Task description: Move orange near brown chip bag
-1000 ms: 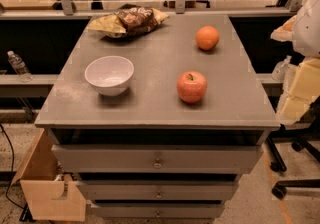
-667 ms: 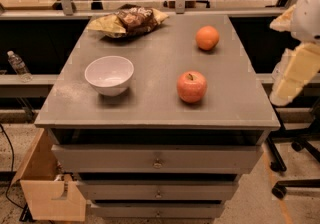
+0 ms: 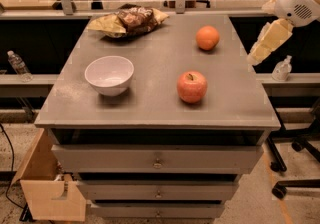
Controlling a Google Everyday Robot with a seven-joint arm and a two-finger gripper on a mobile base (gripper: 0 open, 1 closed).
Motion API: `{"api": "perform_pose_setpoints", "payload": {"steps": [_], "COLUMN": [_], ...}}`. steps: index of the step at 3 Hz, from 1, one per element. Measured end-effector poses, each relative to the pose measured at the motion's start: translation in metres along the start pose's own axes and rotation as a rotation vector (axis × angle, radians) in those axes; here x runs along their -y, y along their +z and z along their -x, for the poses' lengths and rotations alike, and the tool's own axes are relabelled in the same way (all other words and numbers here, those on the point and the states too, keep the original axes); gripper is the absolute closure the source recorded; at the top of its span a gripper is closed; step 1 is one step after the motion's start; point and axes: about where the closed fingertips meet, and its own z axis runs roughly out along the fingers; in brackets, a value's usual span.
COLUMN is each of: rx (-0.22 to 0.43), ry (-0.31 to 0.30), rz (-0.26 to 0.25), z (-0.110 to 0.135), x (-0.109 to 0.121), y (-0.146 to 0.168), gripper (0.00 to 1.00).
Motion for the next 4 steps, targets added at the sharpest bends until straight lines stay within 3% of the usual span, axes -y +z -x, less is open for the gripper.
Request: {"api": "perform_pose_setpoints", "payload": {"steps": [1, 2, 4], "rx": [0.000, 0.035, 0.186], "ry": [0.000, 0.043, 0.140], "rz": [0.000, -0.047, -0.087], "z": [0.000, -0.001, 0.016], "x": [0.000, 0.019, 0.086], "y": [0.000, 0.020, 0.100], "gripper": [0.00, 0.00, 0.00]}}
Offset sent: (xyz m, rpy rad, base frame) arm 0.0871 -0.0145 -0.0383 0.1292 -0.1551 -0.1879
